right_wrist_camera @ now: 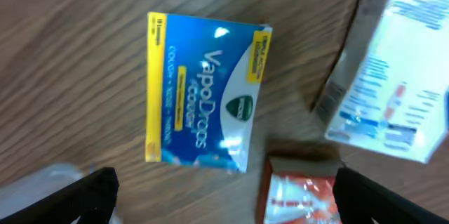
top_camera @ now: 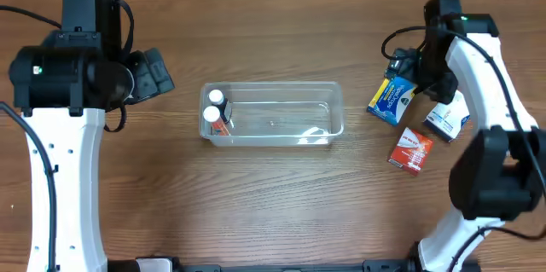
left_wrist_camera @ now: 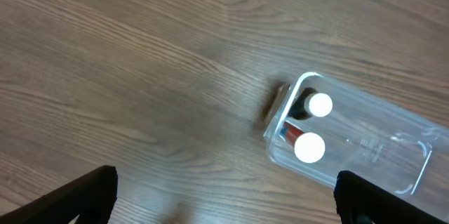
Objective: Pack container
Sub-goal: 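Grasp the blue-yellow lozenge box with the right gripper, then lower the lozenge box upright into the container's right end, release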
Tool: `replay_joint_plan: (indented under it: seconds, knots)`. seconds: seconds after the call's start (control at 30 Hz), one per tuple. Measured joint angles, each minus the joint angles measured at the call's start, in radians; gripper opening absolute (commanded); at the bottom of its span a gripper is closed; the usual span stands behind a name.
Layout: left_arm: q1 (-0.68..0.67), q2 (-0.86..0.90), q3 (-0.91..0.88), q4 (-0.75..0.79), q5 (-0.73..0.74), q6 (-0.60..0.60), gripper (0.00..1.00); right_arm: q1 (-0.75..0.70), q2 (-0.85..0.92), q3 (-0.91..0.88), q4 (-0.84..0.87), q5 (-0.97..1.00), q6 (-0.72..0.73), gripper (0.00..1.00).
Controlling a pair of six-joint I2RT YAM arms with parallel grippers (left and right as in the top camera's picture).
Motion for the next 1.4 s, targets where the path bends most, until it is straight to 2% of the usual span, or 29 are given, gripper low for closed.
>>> replay_joint_plan:
  seconds: [0.23, 0.33, 0.8, 0.83, 0.93, 1.03, 1.2, 1.33, 1.4]
  knots:
    - [0.0, 0.002, -0.019, 0.021, 0.005, 0.0, 1.0, 0.002, 0.143, 0.0, 0.056, -0.021, -0.029, 1.0]
    - [0.0, 0.002, -0.019, 0.024, 0.011, 0.0, 1.0, 0.002, 0.15, -0.022, 0.115, -0.023, -0.033, 1.0]
    - [0.0, 0.002, -0.019, 0.027, 0.023, 0.0, 1.0, 0.019, 0.214, -0.047, 0.16, -0.026, -0.034, 1.0]
    - [0.0, 0.002, -0.019, 0.027, 0.023, 0.0, 1.0, 0.024, 0.214, -0.047, 0.163, -0.026, -0.033, 0.99]
    - [0.0, 0.002, -0.019, 0.027, 0.026, 0.0, 1.0, 0.043, 0.214, -0.047, 0.168, -0.026, -0.034, 0.86]
    - [0.0, 0.002, -0.019, 0.027, 0.027, 0.0, 1.0, 0.055, 0.214, -0.047, 0.168, -0.027, -0.039, 0.79]
    - [0.0, 0.002, -0.019, 0.027, 0.027, 0.0, 1.0, 0.055, 0.214, -0.047, 0.151, -0.027, -0.04, 0.78]
    - [0.0, 0.002, -0.019, 0.027, 0.027, 0.0, 1.0, 0.055, 0.205, -0.047, 0.063, -0.027, -0.04, 0.76]
    - [0.0, 0.002, -0.019, 0.027, 0.027, 0.0, 1.0, 0.062, 0.117, -0.047, 0.026, -0.026, -0.051, 0.75]
